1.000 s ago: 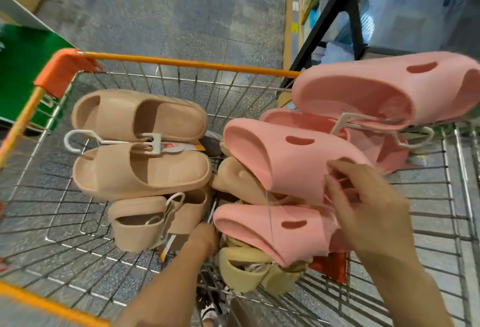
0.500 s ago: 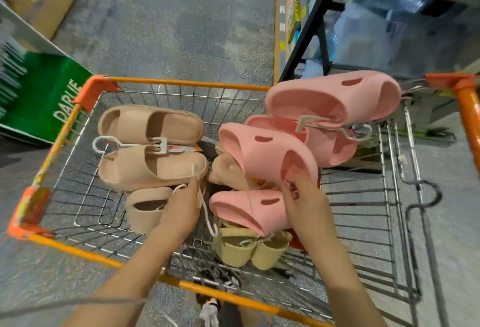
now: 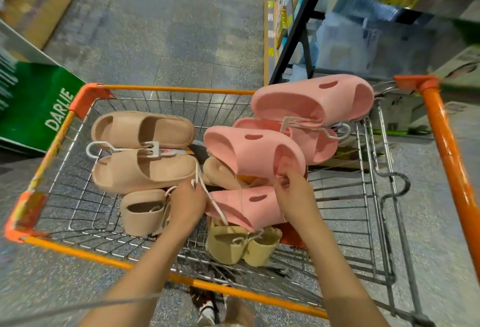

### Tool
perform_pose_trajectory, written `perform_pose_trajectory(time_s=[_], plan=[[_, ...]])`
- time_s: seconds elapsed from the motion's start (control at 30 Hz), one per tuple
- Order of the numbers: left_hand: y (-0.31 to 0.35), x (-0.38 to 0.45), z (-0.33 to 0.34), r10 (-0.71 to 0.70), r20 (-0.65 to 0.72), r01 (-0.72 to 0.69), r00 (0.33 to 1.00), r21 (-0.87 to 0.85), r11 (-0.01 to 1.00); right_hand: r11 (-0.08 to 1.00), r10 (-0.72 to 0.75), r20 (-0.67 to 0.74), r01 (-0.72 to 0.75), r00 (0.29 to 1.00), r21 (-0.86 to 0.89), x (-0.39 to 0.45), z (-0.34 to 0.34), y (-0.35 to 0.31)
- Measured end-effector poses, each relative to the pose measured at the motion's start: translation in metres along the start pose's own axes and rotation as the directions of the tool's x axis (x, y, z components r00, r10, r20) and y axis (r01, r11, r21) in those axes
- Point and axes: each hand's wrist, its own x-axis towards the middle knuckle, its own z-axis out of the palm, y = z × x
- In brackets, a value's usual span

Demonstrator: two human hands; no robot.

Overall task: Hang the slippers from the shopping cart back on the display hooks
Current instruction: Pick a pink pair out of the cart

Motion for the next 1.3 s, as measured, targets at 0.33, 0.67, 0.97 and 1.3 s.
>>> perform_pose_trajectory(time_s=[0.33, 0.67, 0.97, 1.3], plan=[[0.016, -0.001, 0.02, -0.153, -0.061, 0.145, 0.986, -0.112, 0.983, 0.985, -0.084, 0.05, 0.09, 0.995, -0.145, 0.003, -0.01, 0.007], [0.042, 0.002, 0.039, -0.275, 0.23, 0.274, 0.933, 0.036, 0.961, 0.962, -0.058, 0.567, -0.106, 0.822, 0.252, -0.016, 0.008, -0.027], [0.046, 0.019, 0.008, -0.143, 0.583, 0.26, 0.8, -0.121, 0.958, 0.829, 0.059, 0.471, -0.306, 0.88, 0.468, -0.004, 0.028, -0.018], [0.057, 0.037, 0.019, 0.084, 0.248, 0.036, 0.965, -0.444, 0.896, 0.806, 0.143, 0.462, -0.374, 0.875, 0.459, 0.008, 0.029, -0.006]])
